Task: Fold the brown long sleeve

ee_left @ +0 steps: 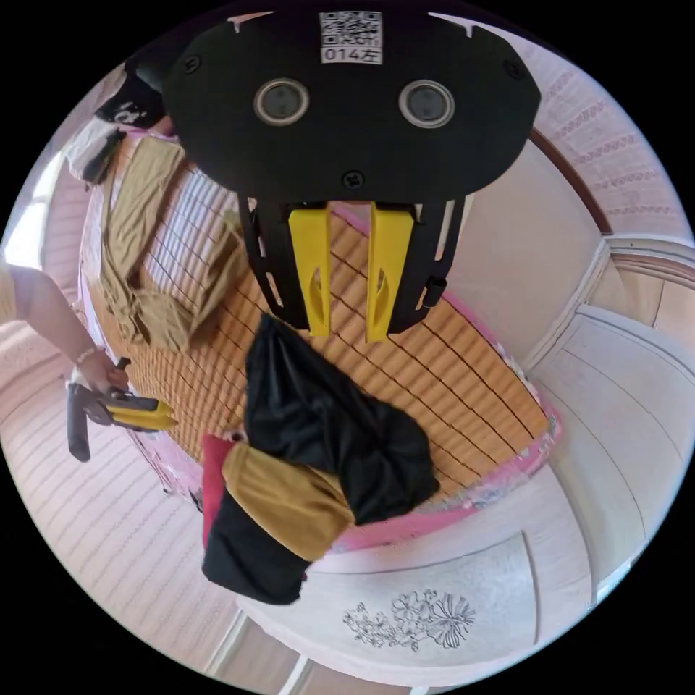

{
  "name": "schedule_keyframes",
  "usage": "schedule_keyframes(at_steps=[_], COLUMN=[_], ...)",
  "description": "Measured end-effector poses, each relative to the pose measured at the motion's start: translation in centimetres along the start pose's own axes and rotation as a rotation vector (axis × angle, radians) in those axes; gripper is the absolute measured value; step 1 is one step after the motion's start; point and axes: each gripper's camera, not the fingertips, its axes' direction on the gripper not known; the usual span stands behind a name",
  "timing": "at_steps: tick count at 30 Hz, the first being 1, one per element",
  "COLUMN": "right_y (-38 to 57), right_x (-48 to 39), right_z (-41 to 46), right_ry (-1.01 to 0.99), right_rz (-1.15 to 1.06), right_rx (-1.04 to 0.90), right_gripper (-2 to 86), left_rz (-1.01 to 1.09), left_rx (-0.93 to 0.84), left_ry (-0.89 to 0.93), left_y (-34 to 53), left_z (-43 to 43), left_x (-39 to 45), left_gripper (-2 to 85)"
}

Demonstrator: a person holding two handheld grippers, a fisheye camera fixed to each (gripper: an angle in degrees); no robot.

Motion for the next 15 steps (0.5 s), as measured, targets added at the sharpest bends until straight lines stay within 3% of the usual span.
schedule_keyframes(at_steps=[4, 9, 12, 15], right_y=[7.3, 9.9, 10.1, 9.9], right_x=[-0.2, -2.1, -5.7, -8.7], right_z=[0.1, -0.1, -0.2, 1.8], right_ry=[0.047, 0.005, -0.038, -0.001], right_rz=[0.105, 0.234, 0.176, 0.114], right_rx=[-0.213, -0.214, -0.167, -0.246], right_gripper=[9.1, 8.9, 8.4, 5.6], left_rz=[-0.028, -0.14, -0.075, -0.049], left_rx=[-0.18, -0.166, -0.205, -0.191], left_ry=[0.196, 0.067, 0.044, 0.012], left_y=[7.2, 10.0, 9.2, 8.2], left_z=[1.4, 3.8, 3.9, 2.6], left_x=[6.0, 10.1, 11.0, 10.4], left_gripper=[9.1, 6.7, 0.5, -0.6])
